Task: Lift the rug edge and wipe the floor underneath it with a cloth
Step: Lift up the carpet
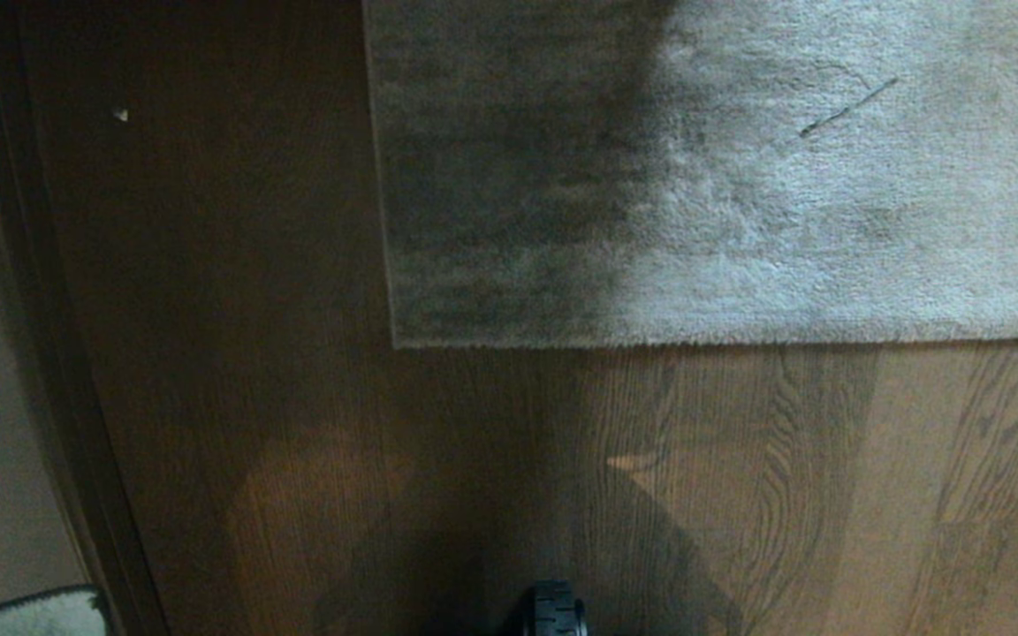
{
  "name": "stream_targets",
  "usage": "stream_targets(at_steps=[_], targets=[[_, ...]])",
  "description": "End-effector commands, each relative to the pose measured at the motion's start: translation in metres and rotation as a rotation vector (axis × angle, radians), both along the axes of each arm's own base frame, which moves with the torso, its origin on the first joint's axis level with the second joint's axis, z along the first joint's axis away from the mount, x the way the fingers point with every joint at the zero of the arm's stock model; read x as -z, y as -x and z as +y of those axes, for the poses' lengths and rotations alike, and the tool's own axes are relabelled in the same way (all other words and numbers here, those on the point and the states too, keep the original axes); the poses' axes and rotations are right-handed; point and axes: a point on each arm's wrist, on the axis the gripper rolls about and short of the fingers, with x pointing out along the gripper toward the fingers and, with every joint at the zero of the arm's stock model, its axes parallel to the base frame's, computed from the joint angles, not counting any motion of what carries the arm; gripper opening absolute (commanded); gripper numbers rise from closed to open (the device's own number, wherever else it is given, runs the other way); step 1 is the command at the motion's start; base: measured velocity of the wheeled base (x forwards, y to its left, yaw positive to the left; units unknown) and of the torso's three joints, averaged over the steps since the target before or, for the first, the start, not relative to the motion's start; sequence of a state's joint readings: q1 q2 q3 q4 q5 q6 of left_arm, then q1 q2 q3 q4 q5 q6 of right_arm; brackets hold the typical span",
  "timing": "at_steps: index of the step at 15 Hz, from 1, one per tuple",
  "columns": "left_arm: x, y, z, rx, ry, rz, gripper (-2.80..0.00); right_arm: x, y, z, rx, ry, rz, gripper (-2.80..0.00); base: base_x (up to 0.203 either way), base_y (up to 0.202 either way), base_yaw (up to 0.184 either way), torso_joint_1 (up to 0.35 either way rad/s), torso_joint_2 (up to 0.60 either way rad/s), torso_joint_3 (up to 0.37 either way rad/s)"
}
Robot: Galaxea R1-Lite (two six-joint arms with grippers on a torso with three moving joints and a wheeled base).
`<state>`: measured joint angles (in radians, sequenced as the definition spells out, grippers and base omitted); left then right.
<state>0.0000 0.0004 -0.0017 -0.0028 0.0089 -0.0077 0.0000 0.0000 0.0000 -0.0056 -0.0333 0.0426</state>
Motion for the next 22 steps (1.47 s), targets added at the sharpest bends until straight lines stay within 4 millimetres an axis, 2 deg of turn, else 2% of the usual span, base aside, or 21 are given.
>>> stream_targets(at_steps=[1, 4, 11, 12, 14, 16, 19, 22], targets=[[0.000, 0.000, 0.000, 0.000, 0.001, -0.001, -2.80, 0.000, 0.000, 0.000, 0.002, 0.000, 0.003, -2.80, 0.000, 0.000, 0.000, 0.000, 0.00, 0.000], [0.000, 0.000, 0.000, 0.000, 0.001, -0.001, -2.80, 0.000, 0.000, 0.000, 0.003, 0.001, 0.000, -2.80, 0.000, 0.000, 0.000, 0.000, 0.00, 0.000], [0.000, 0.000, 0.000, 0.000, 0.002, -0.001, -2.80, -0.006, -0.001, 0.001, -0.057, 0.196, 0.013, -2.80, 0.000, 0.000, 0.000, 0.000, 0.00, 0.000], [0.000, 0.000, 0.000, 0.000, 0.002, -0.001, -2.80, -0.015, -0.001, 0.002, -0.082, 0.201, 0.006, -2.80, 0.000, 0.000, 0.000, 0.000, 0.00, 0.000], [0.000, 0.000, 0.000, 0.000, 0.001, -0.001, -2.80, -0.040, -0.002, 0.005, -0.244, 0.207, 0.005, -2.80, 0.000, 0.000, 0.000, 0.000, 0.00, 0.000], [0.000, 0.000, 0.000, 0.000, 0.002, -0.001, -2.80, -0.056, -0.011, 0.007, -0.332, 0.221, 0.045, -2.80, 0.000, 0.000, 0.000, 0.000, 0.00, 0.000], [0.000, 0.000, 0.000, 0.000, 0.002, -0.001, -2.80, -0.082, -0.031, 0.011, -0.514, 0.222, 0.105, -2.80, 0.000, 0.000, 0.000, 0.000, 0.00, 0.000], [0.000, 0.000, 0.000, 0.000, 0.002, -0.001, -2.80, -0.088, -0.059, 0.015, -0.701, 0.185, 0.225, -2.80, 0.000, 0.000, 0.000, 0.000, 0.00, 0.000]])
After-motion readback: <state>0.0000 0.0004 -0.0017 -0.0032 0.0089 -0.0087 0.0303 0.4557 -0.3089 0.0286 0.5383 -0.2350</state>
